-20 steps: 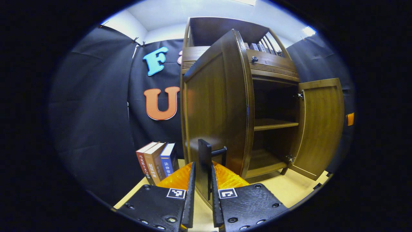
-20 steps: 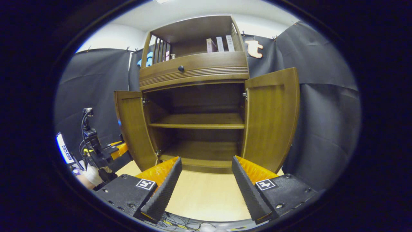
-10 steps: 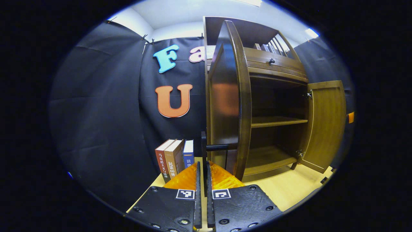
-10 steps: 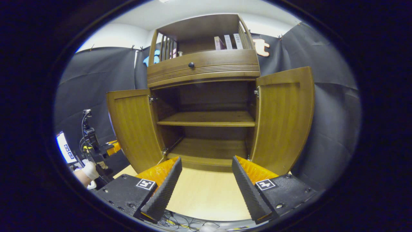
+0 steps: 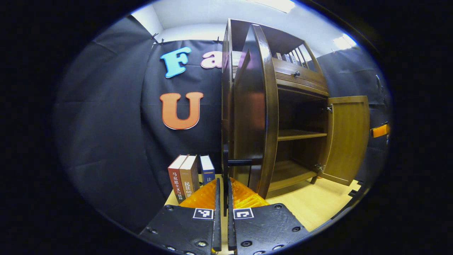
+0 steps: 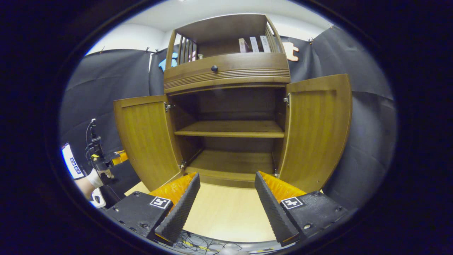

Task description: Open the right door of the double-door shoe cabinet with the right hand, and open the left door with the left hand.

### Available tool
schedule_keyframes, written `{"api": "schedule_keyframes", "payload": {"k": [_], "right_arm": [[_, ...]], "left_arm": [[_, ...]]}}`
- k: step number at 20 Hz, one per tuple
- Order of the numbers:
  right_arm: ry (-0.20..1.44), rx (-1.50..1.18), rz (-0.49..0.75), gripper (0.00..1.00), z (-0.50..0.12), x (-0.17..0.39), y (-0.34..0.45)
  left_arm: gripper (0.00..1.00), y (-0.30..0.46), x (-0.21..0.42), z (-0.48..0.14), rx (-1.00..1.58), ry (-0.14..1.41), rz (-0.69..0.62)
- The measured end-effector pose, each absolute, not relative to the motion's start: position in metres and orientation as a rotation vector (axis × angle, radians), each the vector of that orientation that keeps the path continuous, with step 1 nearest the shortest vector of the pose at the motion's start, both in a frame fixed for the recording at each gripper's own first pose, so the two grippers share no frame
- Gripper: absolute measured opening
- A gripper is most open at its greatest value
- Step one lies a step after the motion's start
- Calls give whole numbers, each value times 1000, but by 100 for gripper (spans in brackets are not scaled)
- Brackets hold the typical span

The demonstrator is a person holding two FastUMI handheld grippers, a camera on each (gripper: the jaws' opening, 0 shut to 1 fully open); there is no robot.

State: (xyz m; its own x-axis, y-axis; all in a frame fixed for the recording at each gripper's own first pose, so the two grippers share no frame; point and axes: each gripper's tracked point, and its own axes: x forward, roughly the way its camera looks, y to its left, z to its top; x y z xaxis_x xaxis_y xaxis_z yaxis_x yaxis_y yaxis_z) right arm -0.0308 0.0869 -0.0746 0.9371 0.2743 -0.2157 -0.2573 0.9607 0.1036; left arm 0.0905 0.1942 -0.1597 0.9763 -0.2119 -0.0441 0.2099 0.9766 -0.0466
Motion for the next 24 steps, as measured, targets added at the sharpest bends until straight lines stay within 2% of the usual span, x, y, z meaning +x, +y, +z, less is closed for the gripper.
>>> {"api": "schedule_keyframes", "payload": {"k": [3, 4, 5, 6, 7, 8, 12, 15, 17, 20, 22, 23, 24], "right_arm": [[228, 65, 267, 98, -73, -35, 91], [226, 64, 264, 98, -72, -36, 91], [227, 62, 260, 98, -73, -37, 92], [227, 61, 254, 100, -72, -38, 93], [224, 62, 248, 98, -71, -39, 92], [223, 61, 240, 98, -71, -42, 92], [208, 55, 204, 98, -68, -45, 85], [193, 63, 189, 98, -65, -47, 76], [176, 67, 180, 98, -60, -47, 68], [155, 74, 182, 98, -53, -46, 56], [144, 78, 188, 98, -46, -46, 47], [142, 82, 187, 98, -43, -46, 41], [135, 90, 189, 98, -39, -47, 34]], "left_arm": [[6, 198, 92, -162, -44, 77, -283], [14, 197, 91, -160, -27, 76, -300], [7, 196, 90, -160, -14, 77, -309], [14, 195, 88, -161, -7, 82, -323], [14, 194, 86, -160, -1, 80, -332], [10, 197, 83, -158, 0, 77, -338], [38, 208, 62, -159, -4, 107, -328], [100, 218, 41, -153, -2, 138, -262], [96, 214, 23, -139, -19, 147, -219], [95, 208, 1, -102, 23, 119, -102], [95, 188, -14, -70, 46, 80, -45], [100, 175, -18, -57, 44, 71, -18], [100, 161, -21, -46, 30, 68, 0]]}}
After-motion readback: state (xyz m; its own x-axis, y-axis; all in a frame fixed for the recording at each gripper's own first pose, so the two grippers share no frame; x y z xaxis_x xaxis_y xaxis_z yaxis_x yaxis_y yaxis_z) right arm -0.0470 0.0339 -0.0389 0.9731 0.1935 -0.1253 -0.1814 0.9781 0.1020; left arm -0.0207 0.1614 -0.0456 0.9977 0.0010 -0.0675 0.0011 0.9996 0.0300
